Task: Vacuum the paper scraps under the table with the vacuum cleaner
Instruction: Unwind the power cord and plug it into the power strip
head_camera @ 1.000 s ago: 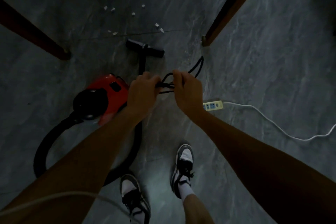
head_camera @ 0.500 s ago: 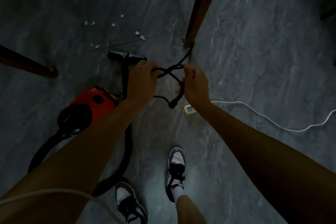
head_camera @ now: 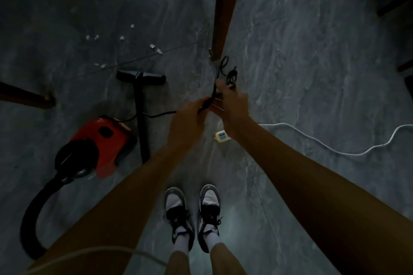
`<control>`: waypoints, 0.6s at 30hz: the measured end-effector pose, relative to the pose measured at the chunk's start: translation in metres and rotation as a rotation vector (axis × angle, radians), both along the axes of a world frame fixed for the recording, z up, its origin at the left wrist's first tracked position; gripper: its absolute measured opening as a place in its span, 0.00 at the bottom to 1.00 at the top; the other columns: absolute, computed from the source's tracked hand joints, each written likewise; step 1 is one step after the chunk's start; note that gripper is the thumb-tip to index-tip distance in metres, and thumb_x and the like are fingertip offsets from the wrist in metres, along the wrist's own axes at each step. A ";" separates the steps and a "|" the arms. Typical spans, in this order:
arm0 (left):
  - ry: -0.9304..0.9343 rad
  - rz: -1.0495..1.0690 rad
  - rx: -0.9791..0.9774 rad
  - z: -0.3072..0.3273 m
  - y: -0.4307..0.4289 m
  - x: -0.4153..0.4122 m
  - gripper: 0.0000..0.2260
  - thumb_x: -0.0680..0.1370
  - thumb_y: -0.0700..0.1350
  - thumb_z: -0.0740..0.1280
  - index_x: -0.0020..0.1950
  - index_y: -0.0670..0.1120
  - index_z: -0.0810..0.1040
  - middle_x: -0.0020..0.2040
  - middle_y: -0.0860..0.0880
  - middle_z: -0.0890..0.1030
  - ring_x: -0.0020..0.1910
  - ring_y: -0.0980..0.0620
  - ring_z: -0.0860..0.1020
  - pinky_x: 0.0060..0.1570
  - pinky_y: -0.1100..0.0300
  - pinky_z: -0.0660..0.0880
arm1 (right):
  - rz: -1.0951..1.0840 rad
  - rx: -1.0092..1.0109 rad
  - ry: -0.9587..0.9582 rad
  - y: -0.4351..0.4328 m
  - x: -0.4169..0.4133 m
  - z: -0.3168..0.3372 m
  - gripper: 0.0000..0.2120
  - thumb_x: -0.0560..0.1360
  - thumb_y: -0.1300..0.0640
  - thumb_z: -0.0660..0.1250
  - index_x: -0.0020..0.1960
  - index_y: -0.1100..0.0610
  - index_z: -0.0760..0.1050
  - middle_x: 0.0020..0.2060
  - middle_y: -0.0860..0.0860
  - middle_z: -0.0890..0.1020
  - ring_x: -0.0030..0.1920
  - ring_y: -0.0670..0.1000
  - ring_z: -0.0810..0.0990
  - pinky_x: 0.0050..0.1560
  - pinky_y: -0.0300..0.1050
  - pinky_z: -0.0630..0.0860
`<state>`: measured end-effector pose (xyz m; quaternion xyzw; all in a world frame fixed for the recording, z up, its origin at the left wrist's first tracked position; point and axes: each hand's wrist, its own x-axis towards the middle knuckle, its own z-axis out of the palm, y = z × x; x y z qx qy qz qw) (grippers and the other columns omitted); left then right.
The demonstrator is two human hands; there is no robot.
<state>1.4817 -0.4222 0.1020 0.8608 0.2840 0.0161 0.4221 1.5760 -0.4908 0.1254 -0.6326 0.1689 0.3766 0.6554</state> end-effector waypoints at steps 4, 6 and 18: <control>0.151 -0.176 0.089 -0.002 0.021 0.006 0.13 0.82 0.41 0.58 0.61 0.41 0.77 0.49 0.40 0.83 0.46 0.43 0.81 0.44 0.58 0.72 | -0.018 0.005 0.065 -0.006 0.002 -0.012 0.04 0.78 0.63 0.63 0.52 0.64 0.72 0.47 0.61 0.81 0.44 0.56 0.84 0.41 0.46 0.83; 0.183 -0.262 0.165 0.002 0.031 0.007 0.12 0.82 0.42 0.58 0.55 0.40 0.80 0.46 0.40 0.83 0.46 0.41 0.81 0.44 0.56 0.71 | -0.017 -0.061 0.086 -0.006 0.001 -0.012 0.02 0.79 0.64 0.62 0.50 0.63 0.71 0.45 0.60 0.80 0.41 0.55 0.84 0.37 0.46 0.83; 0.309 -0.356 0.228 0.010 0.057 0.023 0.12 0.80 0.45 0.60 0.48 0.40 0.80 0.46 0.41 0.82 0.40 0.46 0.76 0.39 0.59 0.64 | -0.047 -0.201 -0.006 -0.001 0.004 -0.009 0.04 0.79 0.58 0.64 0.45 0.55 0.73 0.46 0.53 0.82 0.45 0.50 0.81 0.49 0.47 0.79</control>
